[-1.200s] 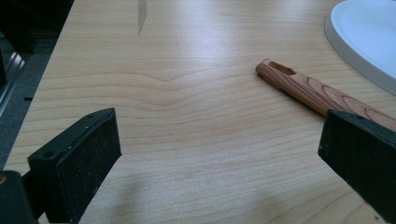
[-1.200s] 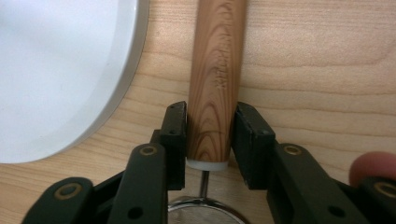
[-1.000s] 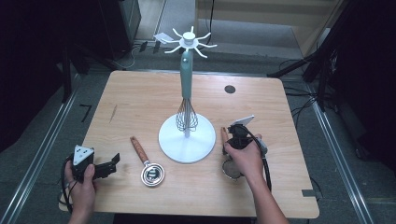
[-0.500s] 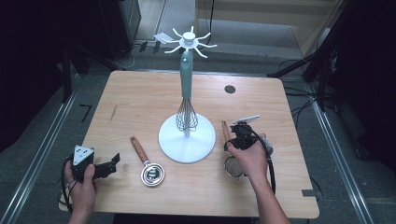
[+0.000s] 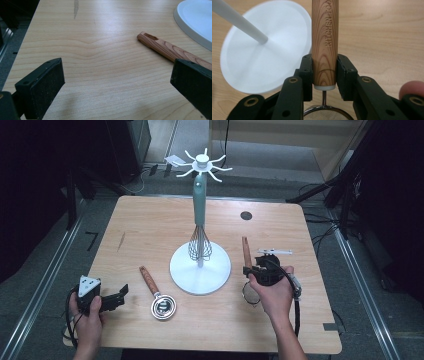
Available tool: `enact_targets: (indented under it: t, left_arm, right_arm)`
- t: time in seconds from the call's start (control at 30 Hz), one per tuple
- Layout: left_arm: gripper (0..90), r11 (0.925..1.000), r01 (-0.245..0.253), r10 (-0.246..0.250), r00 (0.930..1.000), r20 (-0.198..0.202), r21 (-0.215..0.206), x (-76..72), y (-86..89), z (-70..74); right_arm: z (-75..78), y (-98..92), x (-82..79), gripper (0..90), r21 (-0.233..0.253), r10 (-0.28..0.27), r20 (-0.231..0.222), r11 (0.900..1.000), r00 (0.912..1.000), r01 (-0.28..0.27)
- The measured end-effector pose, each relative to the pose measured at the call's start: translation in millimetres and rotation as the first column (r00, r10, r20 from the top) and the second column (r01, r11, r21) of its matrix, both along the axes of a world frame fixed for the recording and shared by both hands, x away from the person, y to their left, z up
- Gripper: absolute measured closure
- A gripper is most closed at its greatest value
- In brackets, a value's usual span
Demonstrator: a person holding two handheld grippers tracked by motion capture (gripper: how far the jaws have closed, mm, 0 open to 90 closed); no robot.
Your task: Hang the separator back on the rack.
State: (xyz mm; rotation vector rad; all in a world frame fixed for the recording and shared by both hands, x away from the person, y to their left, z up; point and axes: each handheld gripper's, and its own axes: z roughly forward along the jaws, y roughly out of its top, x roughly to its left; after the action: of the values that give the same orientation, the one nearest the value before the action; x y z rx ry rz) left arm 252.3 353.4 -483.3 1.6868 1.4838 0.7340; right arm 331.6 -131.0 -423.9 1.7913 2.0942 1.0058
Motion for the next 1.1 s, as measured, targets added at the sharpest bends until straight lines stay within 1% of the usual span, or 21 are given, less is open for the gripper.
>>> enact_targets:
  t: [0.03, 0.07, 0.1, 0.13, 0.17, 0.23, 0.3, 0.4, 0.43, 0.47, 0.53, 0.57, 0.6, 0.7, 0.8, 0.87, 0.93, 0.97, 1.0, 1.07, 1.1]
  left_arm:
    - [0.0, 1.0, 0.0, 0.0, 1.0, 0.0, 0.0, 0.0, 0.0, 0.0]
    - [0.0, 1.0, -0.001, 0.001, 1.0, 0.001, -0.001, -0.1, 0.0, 0.0]
    - [0.0, 1.0, -0.001, 0.001, 1.0, 0.001, 0.0, -0.1, 0.0, 0.0]
    - [0.0, 1.0, -0.001, 0.001, 1.0, 0.001, 0.001, 0.0, 0.1, 0.0]
    - [0.0, 1.0, -0.001, 0.001, 1.0, 0.0, 0.002, 0.0, 0.1, 0.0]
    - [0.0, 1.0, 0.0, 0.0, 1.0, 0.0, 0.001, 0.1, 0.1, 0.0]
    - [0.0, 1.0, -0.001, 0.001, 1.0, -0.004, 0.001, 0.2, 0.1, 0.2]
    - [0.0, 1.0, 0.0, 0.0, 1.0, -0.002, 0.002, 0.5, 0.0, 0.1]
    - [0.0, 1.0, 0.0, 0.0, 1.0, -0.002, 0.002, 0.4, 0.0, 0.1]
    - [0.0, 1.0, -0.001, 0.001, 1.0, -0.002, 0.001, 0.3, -0.1, 0.2]
    - [0.0, 1.0, -0.002, 0.002, 1.0, -0.002, 0.001, 0.2, -0.1, 0.2]
    - [0.0, 1.0, -0.002, 0.002, 1.0, -0.001, 0.0, 0.2, -0.1, 0.1]
    - [0.0, 1.0, -0.003, 0.003, 1.0, -0.002, 0.0, 0.2, 0.0, 0.2]
    - [0.0, 1.0, -0.002, 0.002, 1.0, -0.002, -0.001, 0.3, 0.2, 0.1]
    - [0.0, 1.0, -0.002, 0.002, 1.0, -0.001, -0.001, 0.3, 0.1, 0.1]
    - [0.0, 1.0, -0.001, 0.001, 1.0, -0.003, -0.001, 0.3, 0.2, 0.2]
    - [0.0, 1.0, -0.001, 0.001, 1.0, -0.001, -0.001, 0.3, 0.1, 0.1]
    - [0.0, 1.0, -0.001, 0.001, 1.0, -0.003, -0.001, 0.2, 0.1, 0.2]
    - [0.0, 1.0, -0.002, 0.002, 1.0, -0.002, -0.001, 0.2, 0.0, 0.2]
    - [0.0, 1.0, -0.002, 0.002, 1.0, -0.002, 0.0, 0.2, 0.0, 0.2]
    - [0.0, 1.0, -0.003, 0.003, 1.0, -0.002, -0.001, 0.3, 0.0, 0.1]
  right_arm:
    - [-0.9, -1.5, -2.9, 70.6, 0.021, 0.015, 0.042, 1.0, 0.999, -0.016]
    - [-1.8, -2.3, -4.3, 70.6, 0.03, 0.019, 0.059, 0.999, 0.998, -0.021]
    - [-3.1, -3.0, -6.2, 70.6, 0.035, 0.01, 0.08, 0.999, 0.9967, -0.013]
    - [-4.7, -3.9, -7.8, 70.6, 0.041, 0.008, 0.11, 0.999, 0.9939, -0.013]
    - [-5.8, -4.9, -8.7, 70.6, 0.042, 0.018, 0.132, 0.999, 0.991, -0.023]
    - [-5.2, -6.3, -11.2, 70.6, 0.038, 0.008, 0.163, 0.999, 0.9866, -0.015]
    - [-5.3, -9.3, -14.8, 70.6, 0.061, 0.007, 0.192, 0.998, 0.9814, -0.019]
    - [-8.5, -11.0, -19.9, 70.6, 0.072, -0.009, 0.218, 0.997, 0.9758, -0.007]
    - [-9.8, -11.5, -20.9, 70.6, 0.078, -0.011, 0.233, 0.997, 0.9724, -0.007]
    - [-11.2, -11.7, -22.8, 70.6, 0.087, -0.009, 0.258, 0.996, 0.9661, -0.014]
    - [-11.7, -11.5, -24.9, 70.6, 0.092, -0.005, 0.284, 0.996, 0.9589, -0.022]
    - [-11.8, -11.6, -25.9, 70.6, 0.093, -0.006, 0.305, 0.995, 0.9523, -0.024]
    - [-11.5, -11.4, -26.9, 70.6, 0.1, -0.011, 0.313, 0.995, 0.9498, -0.021]
    - [-10.7, -12.1, -28.3, 70.6, 0.12, -0.014, 0.344, 0.992, 0.9387, -0.029]
    - [-9.2, -12.0, -30.6, 70.6, 0.114, -0.012, 0.39, 0.993, 0.9209, -0.035]
    - [-7.9, -11.3, -32.5, 70.6, 0.113, -0.012, 0.422, 0.993, 0.9066, -0.039]
    - [-6.3, -11.0, -33.7, 70.6, 0.125, -0.005, 0.441, 0.991, 0.8975, -0.056]
    - [-5.5, -11.2, -34.1, 70.6, 0.133, 0.001, 0.456, 0.989, 0.8902, -0.069]
    - [-4.7, -11.0, -34.5, 70.6, 0.137, 0.006, 0.462, 0.988, 0.8869, -0.078]
    - [-3.1, -10.7, -35.8, 70.6, 0.129, 0.008, 0.488, 0.988, 0.8729, -0.08]
    - [-2.5, -10.6, -36.1, 70.6, 0.13, 0.012, 0.496, 0.988, 0.8685, -0.088]
